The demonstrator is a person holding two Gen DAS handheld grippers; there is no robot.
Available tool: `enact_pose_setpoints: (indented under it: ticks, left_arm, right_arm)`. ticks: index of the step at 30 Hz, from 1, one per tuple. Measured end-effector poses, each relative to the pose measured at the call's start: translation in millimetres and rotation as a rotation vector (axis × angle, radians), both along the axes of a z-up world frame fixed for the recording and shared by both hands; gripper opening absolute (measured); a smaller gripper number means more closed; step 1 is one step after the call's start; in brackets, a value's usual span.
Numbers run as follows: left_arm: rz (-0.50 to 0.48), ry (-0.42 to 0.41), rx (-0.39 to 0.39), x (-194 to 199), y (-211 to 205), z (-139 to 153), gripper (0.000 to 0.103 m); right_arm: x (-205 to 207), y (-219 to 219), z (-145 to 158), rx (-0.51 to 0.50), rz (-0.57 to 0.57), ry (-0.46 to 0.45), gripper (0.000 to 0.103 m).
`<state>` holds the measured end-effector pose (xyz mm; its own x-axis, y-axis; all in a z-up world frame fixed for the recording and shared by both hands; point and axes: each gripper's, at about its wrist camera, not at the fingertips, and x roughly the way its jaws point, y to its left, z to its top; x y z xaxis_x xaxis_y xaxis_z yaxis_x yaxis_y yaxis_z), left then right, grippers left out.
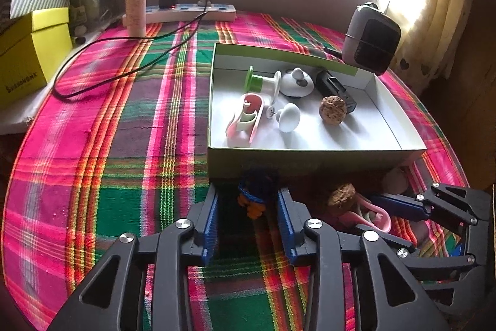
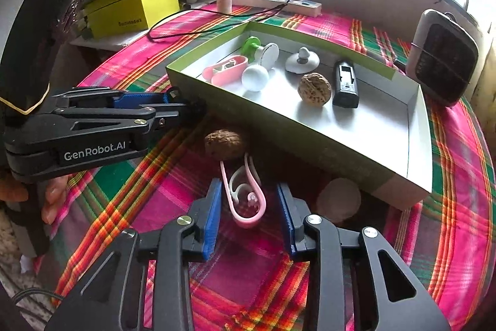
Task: Organize objects
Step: 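Close right tool on the pink loop clip while left tool holds the blue-orange toy, then carry the blue-orange toy and pink loop clip over the white box with both tools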
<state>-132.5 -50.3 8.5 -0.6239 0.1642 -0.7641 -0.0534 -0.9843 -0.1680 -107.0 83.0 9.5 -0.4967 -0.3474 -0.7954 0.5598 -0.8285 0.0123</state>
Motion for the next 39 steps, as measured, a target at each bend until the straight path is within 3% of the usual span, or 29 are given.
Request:
enact_pose_setpoints:
  ticks: [4,10,39]
  left_arm:
    - [0.009,-0.003,-0.010,-0.7,-1.1,-0.6,0.020]
    - [0.009,-0.003,-0.010,-0.7,-1.1,-0.7,0.019]
    - [0.012,0.012,-0.004,8.9,-3.5,6.3,0.019]
  right_arm:
    - [0.7,-0.7,0.2,0.001,0.005,0.004,0.031]
    - [0.9,-2.1,0.5,-0.001,0.014,0.008,0.025]
    - [8.1,5.4,8.8,-0.043,0.001,0.020,0.025]
